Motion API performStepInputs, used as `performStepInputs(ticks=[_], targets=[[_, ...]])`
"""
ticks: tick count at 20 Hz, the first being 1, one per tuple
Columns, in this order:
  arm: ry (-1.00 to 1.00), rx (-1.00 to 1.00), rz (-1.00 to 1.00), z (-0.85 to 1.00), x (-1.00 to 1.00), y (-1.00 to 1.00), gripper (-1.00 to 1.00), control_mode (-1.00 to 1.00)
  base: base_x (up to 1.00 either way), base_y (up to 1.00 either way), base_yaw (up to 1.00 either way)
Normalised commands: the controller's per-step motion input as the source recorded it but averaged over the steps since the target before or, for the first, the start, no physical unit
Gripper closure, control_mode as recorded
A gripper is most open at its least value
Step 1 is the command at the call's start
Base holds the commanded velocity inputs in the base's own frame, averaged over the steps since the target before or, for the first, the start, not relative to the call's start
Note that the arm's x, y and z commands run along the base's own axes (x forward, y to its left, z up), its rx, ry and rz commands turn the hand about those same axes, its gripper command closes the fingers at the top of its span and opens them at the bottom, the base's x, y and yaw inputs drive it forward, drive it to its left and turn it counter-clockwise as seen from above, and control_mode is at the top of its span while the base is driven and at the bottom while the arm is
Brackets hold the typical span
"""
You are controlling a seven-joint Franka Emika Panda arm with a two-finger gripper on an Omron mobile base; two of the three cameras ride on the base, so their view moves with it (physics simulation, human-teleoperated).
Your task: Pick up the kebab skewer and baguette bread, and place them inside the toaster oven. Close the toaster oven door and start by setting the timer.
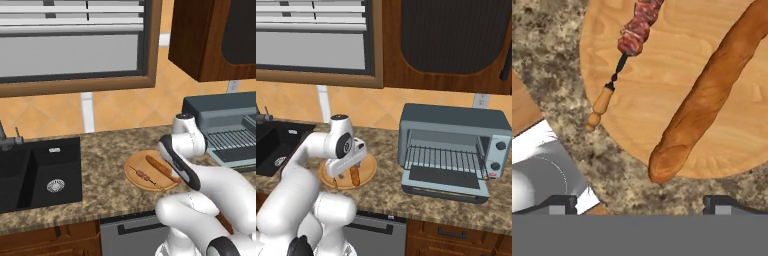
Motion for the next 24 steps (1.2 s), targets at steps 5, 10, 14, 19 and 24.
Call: performStepInputs(ticks=[5,10,14,19,24], targets=[[0.02,0.0,-0.2,-0.44,0.55,0.02,-1.0,-1.0,0.0,0.0,0.0],[0.0,0.0,-0.22,-0.36,0.39,0.02,-1.0,-1.0,0.0,0.0,0.0],[0.0,0.0,-0.2,-0.34,0.35,0.0,-1.0,-1.0,0.0,0.0,0.0],[0.0,0.0,-0.15,-0.24,0.25,0.07,-1.0,-1.0,0.0,0.0,0.0],[-0.01,0.0,-0.09,-0.14,-0.08,0.0,1.0,-1.0,0.0,0.0,0.0]])
